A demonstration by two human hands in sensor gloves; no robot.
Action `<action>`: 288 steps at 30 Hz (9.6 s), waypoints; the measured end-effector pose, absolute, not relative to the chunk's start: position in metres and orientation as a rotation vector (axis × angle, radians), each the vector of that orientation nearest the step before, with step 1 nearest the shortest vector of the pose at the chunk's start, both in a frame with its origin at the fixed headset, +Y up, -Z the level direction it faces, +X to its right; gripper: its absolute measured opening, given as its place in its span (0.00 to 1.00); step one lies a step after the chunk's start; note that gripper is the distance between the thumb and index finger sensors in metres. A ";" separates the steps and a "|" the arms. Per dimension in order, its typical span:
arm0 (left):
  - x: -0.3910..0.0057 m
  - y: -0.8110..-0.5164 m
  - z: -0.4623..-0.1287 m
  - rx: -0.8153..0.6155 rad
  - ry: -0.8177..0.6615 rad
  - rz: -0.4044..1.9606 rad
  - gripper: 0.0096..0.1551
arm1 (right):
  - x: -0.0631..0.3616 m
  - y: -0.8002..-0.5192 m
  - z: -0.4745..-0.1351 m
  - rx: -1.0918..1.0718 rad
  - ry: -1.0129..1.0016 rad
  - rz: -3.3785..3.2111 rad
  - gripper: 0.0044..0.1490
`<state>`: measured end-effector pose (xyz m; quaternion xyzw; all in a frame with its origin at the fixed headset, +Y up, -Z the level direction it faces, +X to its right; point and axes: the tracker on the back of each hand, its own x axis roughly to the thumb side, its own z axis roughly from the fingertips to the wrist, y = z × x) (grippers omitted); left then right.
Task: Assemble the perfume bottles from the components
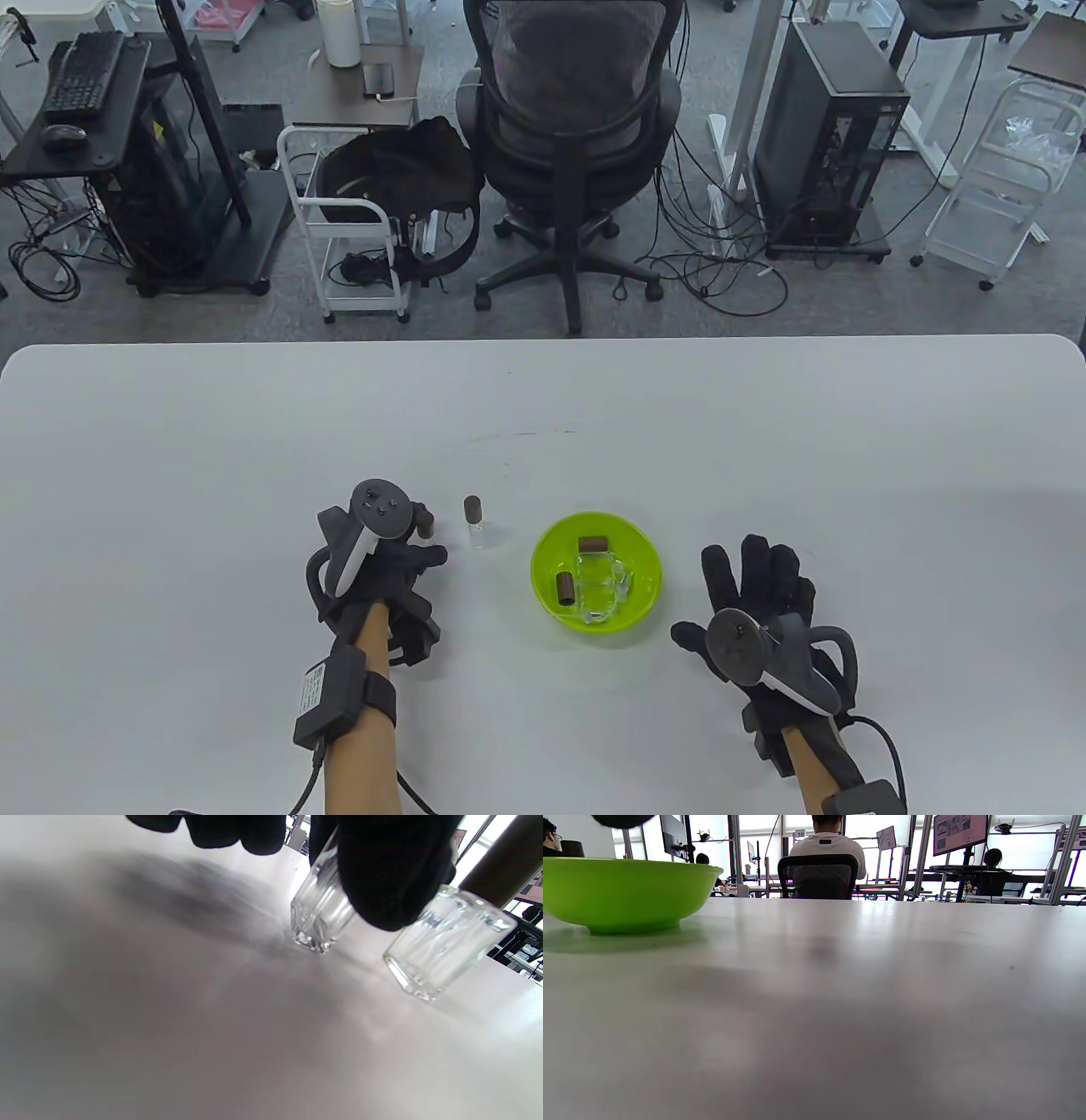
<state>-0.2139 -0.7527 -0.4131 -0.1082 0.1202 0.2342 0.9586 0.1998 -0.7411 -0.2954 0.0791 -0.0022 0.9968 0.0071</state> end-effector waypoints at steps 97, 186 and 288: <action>-0.142 -0.725 -0.287 -0.019 -0.130 0.151 0.56 | 0.067 -0.727 -0.357 0.265 0.347 3.060 0.31; 0.051 -0.744 -0.359 -0.120 -0.482 -0.393 0.29 | 0.256 -0.743 -0.286 0.143 -0.086 2.608 0.38; -0.010 -0.716 -0.306 0.074 -0.447 0.908 0.22 | 0.226 -0.745 -0.280 0.362 0.051 2.243 0.36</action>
